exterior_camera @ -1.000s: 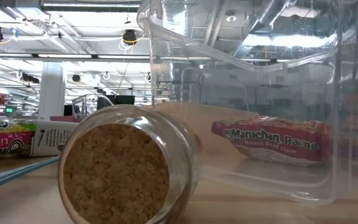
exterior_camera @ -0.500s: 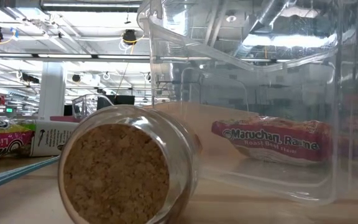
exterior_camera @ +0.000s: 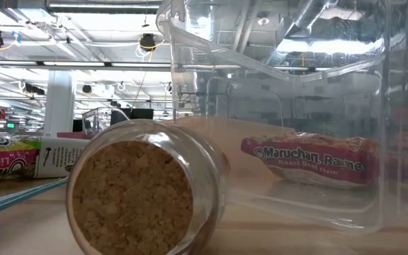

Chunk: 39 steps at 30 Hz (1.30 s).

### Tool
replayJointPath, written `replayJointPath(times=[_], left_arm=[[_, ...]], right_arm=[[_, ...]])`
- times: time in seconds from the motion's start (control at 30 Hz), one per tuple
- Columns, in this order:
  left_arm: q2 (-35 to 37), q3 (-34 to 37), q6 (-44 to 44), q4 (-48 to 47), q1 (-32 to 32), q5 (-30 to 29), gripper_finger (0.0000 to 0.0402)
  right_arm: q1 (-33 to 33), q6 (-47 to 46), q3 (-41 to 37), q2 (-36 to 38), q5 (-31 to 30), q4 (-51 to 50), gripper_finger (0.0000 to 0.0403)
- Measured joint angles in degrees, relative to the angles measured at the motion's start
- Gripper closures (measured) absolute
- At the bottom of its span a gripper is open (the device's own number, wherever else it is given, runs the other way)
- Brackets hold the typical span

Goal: Pick & Place Food Item
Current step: Put the orange noodle pack into the bottom transparent bin

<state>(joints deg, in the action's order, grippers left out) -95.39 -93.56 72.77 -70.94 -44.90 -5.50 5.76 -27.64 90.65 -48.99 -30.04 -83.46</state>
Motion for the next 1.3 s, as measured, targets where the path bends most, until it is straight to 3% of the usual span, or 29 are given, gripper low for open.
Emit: replayJointPath(times=[0.37,0.67,1.0,1.3], left_arm=[[0.0,16.1,3.8,9.1,-4.6,-1.8,0.0295],[0.0,20.3,-4.7,11.9,-3.5,-2.4,0.0295],[-0.3,25.4,-4.8,18.3,-3.1,-2.2,0.0295],[-6.2,25.3,-5.5,20.0,-2.7,-3.7,0.0296]], right_arm=[[0.0,-0.5,0.0,0.0,-0.3,-1.8,0.031],[0.0,-0.9,0.0,0.0,-2.3,-1.9,0.031],[0.0,-0.9,0.0,0.0,-3.0,-1.9,0.031],[0.0,-0.9,0.0,0.0,-3.0,-1.8,0.031]])
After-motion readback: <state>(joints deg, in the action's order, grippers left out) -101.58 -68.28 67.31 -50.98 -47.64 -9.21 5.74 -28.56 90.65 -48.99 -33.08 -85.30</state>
